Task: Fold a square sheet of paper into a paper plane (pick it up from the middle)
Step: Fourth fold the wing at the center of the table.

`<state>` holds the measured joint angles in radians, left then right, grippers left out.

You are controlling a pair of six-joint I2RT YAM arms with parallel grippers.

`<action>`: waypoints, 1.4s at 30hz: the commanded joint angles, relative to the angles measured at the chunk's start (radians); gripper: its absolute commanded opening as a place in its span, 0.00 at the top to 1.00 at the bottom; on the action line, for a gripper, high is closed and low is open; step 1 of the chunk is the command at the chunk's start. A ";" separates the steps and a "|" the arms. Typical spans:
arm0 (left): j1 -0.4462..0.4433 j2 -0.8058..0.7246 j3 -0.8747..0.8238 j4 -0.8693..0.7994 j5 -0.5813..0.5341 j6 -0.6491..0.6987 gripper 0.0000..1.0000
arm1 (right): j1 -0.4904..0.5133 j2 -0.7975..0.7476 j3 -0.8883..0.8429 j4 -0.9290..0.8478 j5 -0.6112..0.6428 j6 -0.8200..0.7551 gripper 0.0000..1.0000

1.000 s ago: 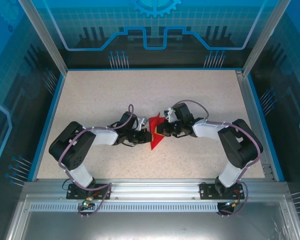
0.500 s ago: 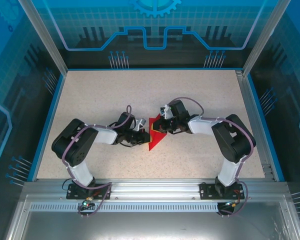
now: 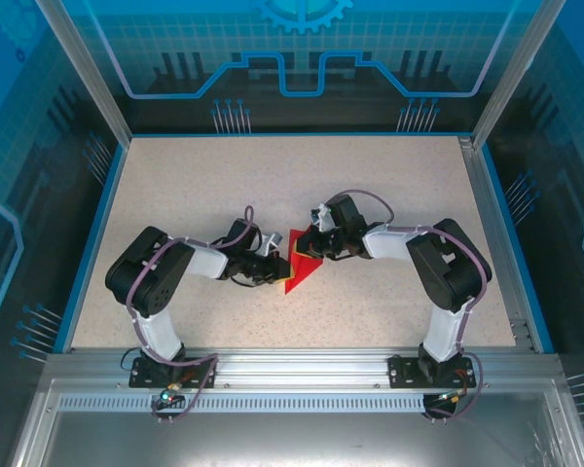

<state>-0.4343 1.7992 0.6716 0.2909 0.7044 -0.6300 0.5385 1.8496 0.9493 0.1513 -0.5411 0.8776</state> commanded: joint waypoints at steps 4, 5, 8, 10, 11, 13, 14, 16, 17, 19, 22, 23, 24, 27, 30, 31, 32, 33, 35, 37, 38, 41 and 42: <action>0.019 0.011 0.017 -0.001 0.045 -0.007 0.90 | 0.006 0.046 0.037 0.013 0.007 0.011 0.94; 0.023 0.012 0.018 -0.002 0.051 -0.007 0.90 | 0.007 0.050 0.039 0.011 0.010 0.012 0.94; 0.027 0.017 0.022 0.004 0.067 -0.013 0.90 | 0.006 0.057 0.045 0.010 0.012 0.012 0.93; 0.029 0.019 0.024 0.008 0.075 -0.016 0.90 | 0.007 0.058 0.045 0.009 0.014 0.014 0.93; 0.029 0.019 0.026 0.007 0.079 -0.016 0.90 | 0.007 0.056 0.046 0.008 0.015 0.011 0.93; 0.029 0.023 0.032 0.006 0.085 -0.016 0.90 | 0.007 0.052 0.044 0.004 0.018 0.010 0.93; 0.031 0.024 0.034 0.008 0.089 -0.017 0.90 | 0.007 0.047 0.041 0.003 0.020 0.009 0.93; 0.031 0.028 0.042 0.005 0.100 -0.017 0.90 | 0.007 0.035 0.033 0.004 0.026 0.012 0.92; 0.031 0.029 0.048 0.001 0.105 -0.017 0.90 | 0.006 0.026 0.028 0.001 0.033 0.012 0.92; 0.032 0.032 0.063 -0.017 0.118 -0.008 0.90 | 0.007 0.008 0.014 -0.009 0.053 0.007 0.92; 0.032 0.030 0.083 -0.058 0.121 0.016 0.90 | 0.005 -0.018 -0.010 -0.027 0.081 -0.001 0.92; 0.031 0.031 0.087 -0.066 0.124 0.021 0.90 | 0.003 -0.025 -0.020 -0.022 0.085 0.001 0.92; 0.031 0.033 0.091 -0.077 0.126 0.025 0.90 | 0.001 -0.032 -0.035 -0.011 0.084 0.005 0.92; 0.033 0.043 0.092 -0.087 0.129 0.029 0.90 | 0.001 -0.048 -0.054 -0.002 0.078 0.007 0.92; 0.035 0.061 0.087 -0.082 0.129 0.024 0.90 | 0.000 -0.073 -0.064 -0.001 0.094 0.009 0.92; 0.036 0.065 0.085 -0.075 0.131 0.021 0.90 | 0.000 -0.078 -0.064 -0.002 0.094 0.006 0.92; 0.037 0.072 0.081 -0.060 0.134 0.016 0.90 | 0.002 -0.080 -0.064 -0.004 0.089 0.002 0.92; 0.038 0.078 0.079 -0.049 0.137 0.008 0.90 | 0.001 -0.078 -0.065 -0.006 0.083 -0.002 0.92; 0.041 0.086 0.079 -0.033 0.145 -0.002 0.90 | 0.001 -0.071 -0.058 -0.008 0.076 -0.002 0.92; 0.043 0.088 0.080 -0.028 0.150 -0.004 0.90 | 0.004 -0.067 -0.057 -0.003 0.073 0.000 0.92; 0.045 0.088 0.082 -0.035 0.150 0.000 0.90 | 0.005 -0.064 -0.054 -0.003 0.072 0.000 0.92; 0.056 0.090 0.079 -0.035 0.160 0.000 0.90 | 0.013 -0.050 -0.043 0.005 0.056 -0.002 0.92; 0.060 0.089 0.079 -0.033 0.163 0.000 0.90 | 0.017 -0.041 -0.038 0.004 0.052 -0.002 0.92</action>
<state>-0.3927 1.8751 0.7456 0.2459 0.8288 -0.6292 0.5385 1.7988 0.8951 0.1486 -0.4656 0.8833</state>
